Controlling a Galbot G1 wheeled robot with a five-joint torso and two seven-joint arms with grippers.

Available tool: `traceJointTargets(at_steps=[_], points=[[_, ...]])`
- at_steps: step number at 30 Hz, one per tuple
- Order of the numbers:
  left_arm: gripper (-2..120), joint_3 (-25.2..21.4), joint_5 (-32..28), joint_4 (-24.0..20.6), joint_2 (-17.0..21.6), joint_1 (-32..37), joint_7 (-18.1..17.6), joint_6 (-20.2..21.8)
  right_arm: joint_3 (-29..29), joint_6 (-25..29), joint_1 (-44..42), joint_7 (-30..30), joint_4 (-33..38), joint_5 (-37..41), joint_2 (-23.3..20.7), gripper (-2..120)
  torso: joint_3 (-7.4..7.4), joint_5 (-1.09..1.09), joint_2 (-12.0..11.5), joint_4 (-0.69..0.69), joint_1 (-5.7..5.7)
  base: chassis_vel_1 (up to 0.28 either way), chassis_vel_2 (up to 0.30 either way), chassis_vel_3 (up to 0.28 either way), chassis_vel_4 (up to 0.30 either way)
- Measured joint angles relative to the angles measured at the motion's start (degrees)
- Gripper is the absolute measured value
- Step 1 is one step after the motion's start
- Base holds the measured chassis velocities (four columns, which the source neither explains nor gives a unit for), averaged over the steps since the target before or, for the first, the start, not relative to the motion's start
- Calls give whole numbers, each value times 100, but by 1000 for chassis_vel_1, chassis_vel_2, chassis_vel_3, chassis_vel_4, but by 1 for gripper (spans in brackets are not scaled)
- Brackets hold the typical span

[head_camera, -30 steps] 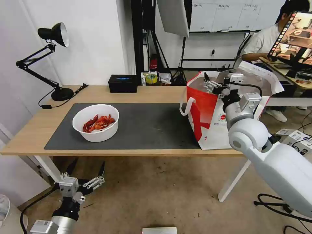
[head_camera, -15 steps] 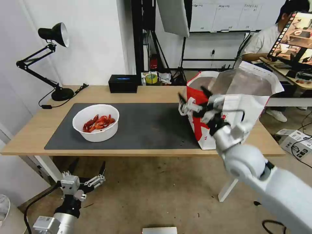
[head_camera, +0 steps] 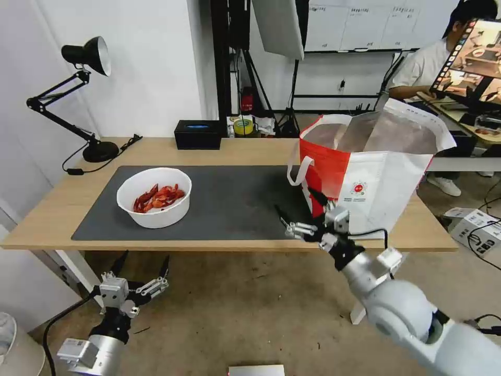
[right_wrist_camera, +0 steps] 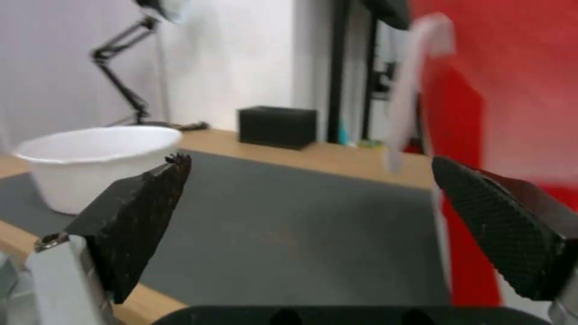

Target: Pick up the trash from the table and place it into the takeout bag.

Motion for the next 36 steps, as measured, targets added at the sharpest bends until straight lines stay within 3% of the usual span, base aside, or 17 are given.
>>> traceJointTargets(at_steps=[2, 3, 7, 21, 30, 36], points=[[100, 2, 0, 6, 1, -1, 2, -4, 51, 19, -94, 16, -18, -59, 65, 100, 0, 1, 0, -1, 0, 0, 0, 0, 0], [100, 5, -8, 18, 33, 0, 5, -15, 342, 122, -563, 60, -151, -239, 420, 100, 0, 2, 0, -1, 0, 0, 0, 0, 0], [100, -8, -48, 56, 83, -3, 14, -20, 613, 331, -1182, 71, -378, -426, 861, 100, 0, 1, 0, 0, 0, 0, 0, 0, 0], [100, 92, -97, 212, 131, -158, 21, -34, 639, 545, -1458, 160, -679, -870, 1282, 100, 0, 1, 0, 0, 0, 0, 0, 0, 0], [100, 124, -144, 280, 167, -208, 23, -60, 611, 551, -1471, 167, -694, -893, 1317, 100, 0, 0, -1, 0, 0, 0, 0, 0, 0], [100, -90, -377, 257, 491, -497, -20, 51, 607, 552, -1464, 169, -694, -891, 1312, 100, 1, 0, -1, 0, 0, 0, 0, 0, 0]])
